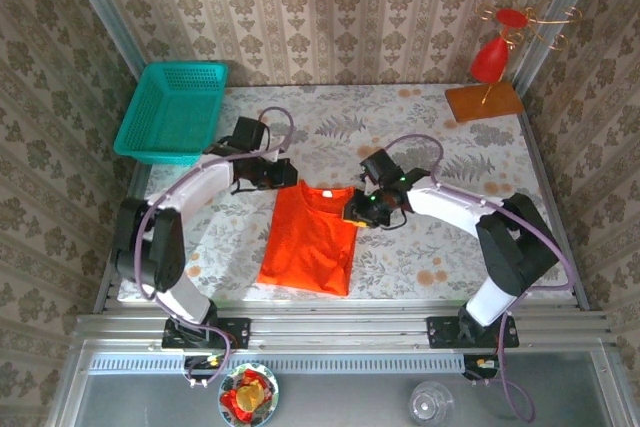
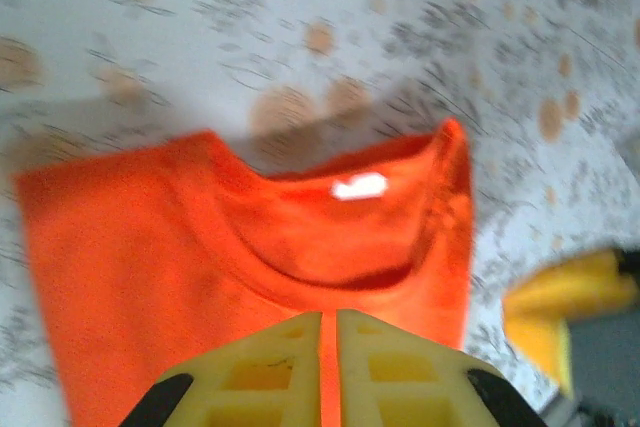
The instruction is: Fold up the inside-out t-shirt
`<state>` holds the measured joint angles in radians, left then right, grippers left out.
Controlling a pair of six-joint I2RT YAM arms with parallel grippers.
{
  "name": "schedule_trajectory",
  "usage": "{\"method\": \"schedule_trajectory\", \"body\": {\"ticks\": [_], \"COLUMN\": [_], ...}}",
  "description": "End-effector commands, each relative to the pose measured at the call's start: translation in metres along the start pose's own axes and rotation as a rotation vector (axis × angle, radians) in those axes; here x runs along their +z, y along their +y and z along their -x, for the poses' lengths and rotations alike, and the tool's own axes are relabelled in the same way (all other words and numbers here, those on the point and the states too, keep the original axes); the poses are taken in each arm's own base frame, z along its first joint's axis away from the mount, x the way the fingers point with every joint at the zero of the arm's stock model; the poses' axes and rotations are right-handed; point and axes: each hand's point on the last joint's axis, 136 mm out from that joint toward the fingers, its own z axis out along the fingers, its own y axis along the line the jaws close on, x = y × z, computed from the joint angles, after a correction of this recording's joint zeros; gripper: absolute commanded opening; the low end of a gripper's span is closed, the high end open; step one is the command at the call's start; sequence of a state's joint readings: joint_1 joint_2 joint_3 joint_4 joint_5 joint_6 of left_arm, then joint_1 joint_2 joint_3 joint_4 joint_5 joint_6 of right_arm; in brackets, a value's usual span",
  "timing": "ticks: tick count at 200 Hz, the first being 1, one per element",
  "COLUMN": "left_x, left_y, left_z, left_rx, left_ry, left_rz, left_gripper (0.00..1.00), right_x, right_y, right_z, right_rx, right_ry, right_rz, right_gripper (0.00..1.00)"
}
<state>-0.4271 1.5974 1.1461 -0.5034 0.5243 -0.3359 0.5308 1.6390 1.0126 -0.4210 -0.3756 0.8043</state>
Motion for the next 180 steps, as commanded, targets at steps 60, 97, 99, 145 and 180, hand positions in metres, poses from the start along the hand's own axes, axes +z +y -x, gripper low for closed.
{"method": "schedule_trajectory", "body": {"ticks": [60, 97, 99, 145, 180], "left_x": [0.046, 0.068, 0.069, 0.073, 0.072], "left_y": [-0.017, 0.016, 0.017, 0.029, 0.03], "left_z": [-0.115, -0.142, -0.144, -0.153, -0.154], "left_rx": [-0.043, -0.071, -0.071, -0.085, -0.09], "left_ry": [0.256, 0.343, 0.346, 0.36, 0.359], "left_rz": [0.0, 0.087, 0.09, 0.122, 0.128], "left_gripper": [0.07, 0.05, 0.05, 0.04, 0.04], "right_x": [0.006, 0.025, 0.026, 0.029, 0.018], "right_y": [-0.034, -0.02, -0.02, -0.004, 0.004], "right_z": [0.036, 0.052, 0.053, 0.076, 0.085], "right_rx": [0.086, 0.075, 0.076, 0.059, 0.03], "right_ry": [0.004, 0.029, 0.03, 0.011, -0.013], "right_rz": [-0.016, 0.036, 0.04, 0.052, 0.042], "right_gripper": [0.33, 0.32, 0.32, 0.16, 0.0]}}
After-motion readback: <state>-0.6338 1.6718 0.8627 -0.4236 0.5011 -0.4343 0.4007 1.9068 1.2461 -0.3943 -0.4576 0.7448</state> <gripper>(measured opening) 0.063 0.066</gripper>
